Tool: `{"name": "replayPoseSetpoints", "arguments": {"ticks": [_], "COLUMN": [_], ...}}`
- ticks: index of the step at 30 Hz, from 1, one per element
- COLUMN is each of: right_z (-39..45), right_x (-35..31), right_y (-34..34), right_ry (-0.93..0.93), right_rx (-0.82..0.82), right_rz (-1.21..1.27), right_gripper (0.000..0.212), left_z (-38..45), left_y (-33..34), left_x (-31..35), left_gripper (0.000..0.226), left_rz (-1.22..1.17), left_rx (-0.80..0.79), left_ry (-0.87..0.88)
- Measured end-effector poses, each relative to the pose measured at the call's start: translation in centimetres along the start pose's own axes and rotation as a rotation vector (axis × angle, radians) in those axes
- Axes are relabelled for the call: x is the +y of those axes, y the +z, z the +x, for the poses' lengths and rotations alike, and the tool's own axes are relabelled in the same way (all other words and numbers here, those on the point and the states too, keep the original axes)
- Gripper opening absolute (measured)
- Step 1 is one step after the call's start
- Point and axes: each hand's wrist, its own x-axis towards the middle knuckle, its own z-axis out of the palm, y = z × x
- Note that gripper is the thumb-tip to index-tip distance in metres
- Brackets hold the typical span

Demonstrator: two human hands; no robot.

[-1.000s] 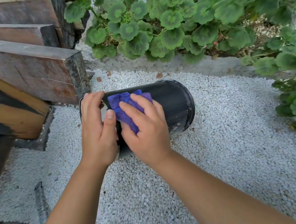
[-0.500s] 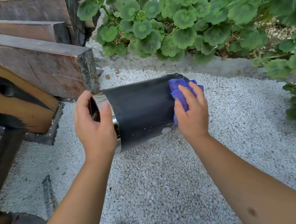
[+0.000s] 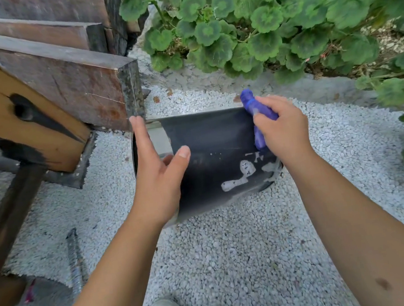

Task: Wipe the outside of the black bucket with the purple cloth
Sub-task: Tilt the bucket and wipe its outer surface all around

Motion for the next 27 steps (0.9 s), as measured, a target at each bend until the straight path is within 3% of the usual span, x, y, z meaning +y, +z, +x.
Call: {"name": "replayPoseSetpoints", "arguments": {"ticks": [4,8,14,17,20,24,27], "right_z": [-0.4,-0.8,-2.0,-2.9,-5.0,-8.8,-8.9], "right_x": [-0.1,0.0,-0.5,-1.9,-4.9,-6.6,-4.9], "right_y": [0.6,1.4,0.8,1.3,3.3,6.6,7.1], "right_ry": [0.014,0.045,0.055,0.029,-0.127,-0.486,-0.492], "right_rx": [0.031,0.068,0.162,0.209,0.153,0.033,0.117], "right_rz": [-0.061,-0.064,0.149,0.282,0.255,-0.041,-0.105], "right_gripper": [0.015,0.035,0.034,0.035,0.039,0.038,0.037], "left_z": [0.4,1.3,1.6,1.4,1.3,1.5,1.4], "left_y": [-0.4,-0.8,-0.5,-0.2,0.6,1.3,1.2], "left_x": [-0.2,-0.9,-0.8,-0.5,0.1,0.4,-0.1], "left_gripper": [0.08,0.073,0.072,0.084,0.088,0.071,0.084], "left_rz": [0.17,0.249,0.312,0.282,0.246,0.168,0.202], "left_rx": [0.041,0.054,0.082,0.092,0.103,0.071,0.074], "left_ry": [0.1,0.141,0.171,0.189,0.246,0.331,0.278]}}
